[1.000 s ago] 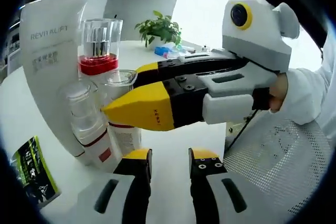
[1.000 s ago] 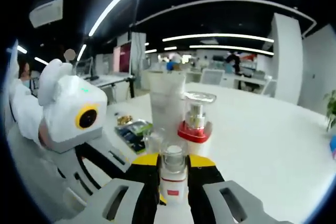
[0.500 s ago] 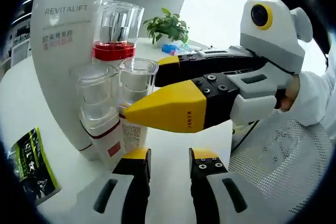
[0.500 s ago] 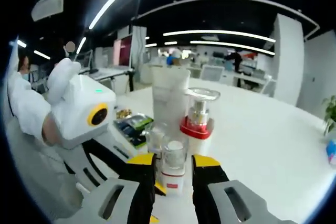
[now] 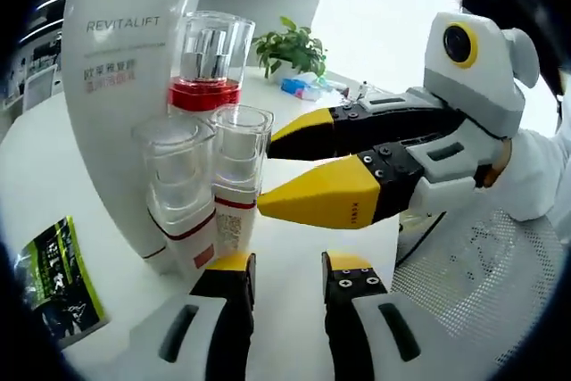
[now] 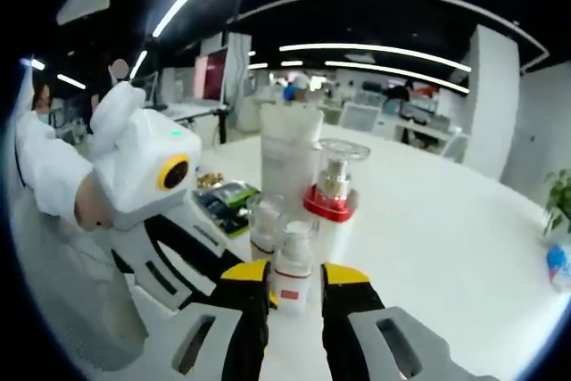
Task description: Arrange the skincare products in the storage area until every visible bottle or jar stands upright without overlapping.
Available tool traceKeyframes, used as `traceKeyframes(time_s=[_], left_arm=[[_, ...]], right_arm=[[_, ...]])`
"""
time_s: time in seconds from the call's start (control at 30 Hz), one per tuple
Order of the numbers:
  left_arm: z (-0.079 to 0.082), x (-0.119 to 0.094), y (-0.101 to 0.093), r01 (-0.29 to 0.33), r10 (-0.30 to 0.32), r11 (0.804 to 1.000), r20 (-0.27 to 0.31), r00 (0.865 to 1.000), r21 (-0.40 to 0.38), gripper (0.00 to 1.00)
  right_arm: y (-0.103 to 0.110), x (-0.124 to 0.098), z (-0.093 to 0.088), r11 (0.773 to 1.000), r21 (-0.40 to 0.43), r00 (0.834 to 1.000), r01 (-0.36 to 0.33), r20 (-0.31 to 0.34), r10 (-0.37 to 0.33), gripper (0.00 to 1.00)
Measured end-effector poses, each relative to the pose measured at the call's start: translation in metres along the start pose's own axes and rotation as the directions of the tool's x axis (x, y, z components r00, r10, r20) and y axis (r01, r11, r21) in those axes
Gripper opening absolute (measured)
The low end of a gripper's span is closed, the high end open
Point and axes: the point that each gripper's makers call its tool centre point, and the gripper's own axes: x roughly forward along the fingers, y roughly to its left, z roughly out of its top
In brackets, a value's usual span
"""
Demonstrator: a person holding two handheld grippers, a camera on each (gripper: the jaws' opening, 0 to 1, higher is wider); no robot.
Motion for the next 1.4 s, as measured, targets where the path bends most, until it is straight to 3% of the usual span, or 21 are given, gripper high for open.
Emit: traceKeyframes(time_s=[0.1,0.17,0.27,0.37,0.4,0.63,1.4], left_arm=[[-0.002,-0.001,0.001,-0.010,0.011,1.000,-0.009,1.000,0.008,0.25],[-0.002,-0.001,0.000,-0.003,0.003,1.000,-0.012,1.000,0.002,0.25],[-0.001,0.000,-0.001,0.002,-0.002,1.000,-0.010,1.000,0.005,0.25],[0.003,0.001,-0.008,0.022,-0.022,1.000,0.008,1.000,0.011,0.25],[0.005,0.002,-0.010,0.027,-0.027,0.999,0.018,0.999,0.017,0.25],[0.009,-0.001,-0.004,0.003,-0.003,1.000,0.030,1.000,0.018,0.27],[0.006,0.002,-0.005,0.005,-0.006,1.000,0.021,1.000,0.024,0.28]], right_arm=[[-0.008,-0.002,-0.002,1.000,0.014,1.000,0.011,-0.006,-0.011,0.05],[-0.006,-0.004,-0.004,1.000,-0.020,1.000,-0.009,-0.010,0.009,0.05],[-0.006,-0.003,-0.025,0.999,-0.045,0.993,-0.023,-0.113,0.017,0.06],[0.001,0.004,-0.035,0.994,-0.092,0.984,-0.060,-0.170,0.043,0.08],[0.003,0.007,-0.033,0.990,-0.127,0.985,-0.066,-0.166,0.044,0.07],[0.006,0.013,-0.028,0.990,-0.124,0.986,-0.070,-0.156,0.050,0.05],[0.005,0.022,-0.032,0.990,-0.128,0.985,-0.059,-0.169,0.037,0.02]])
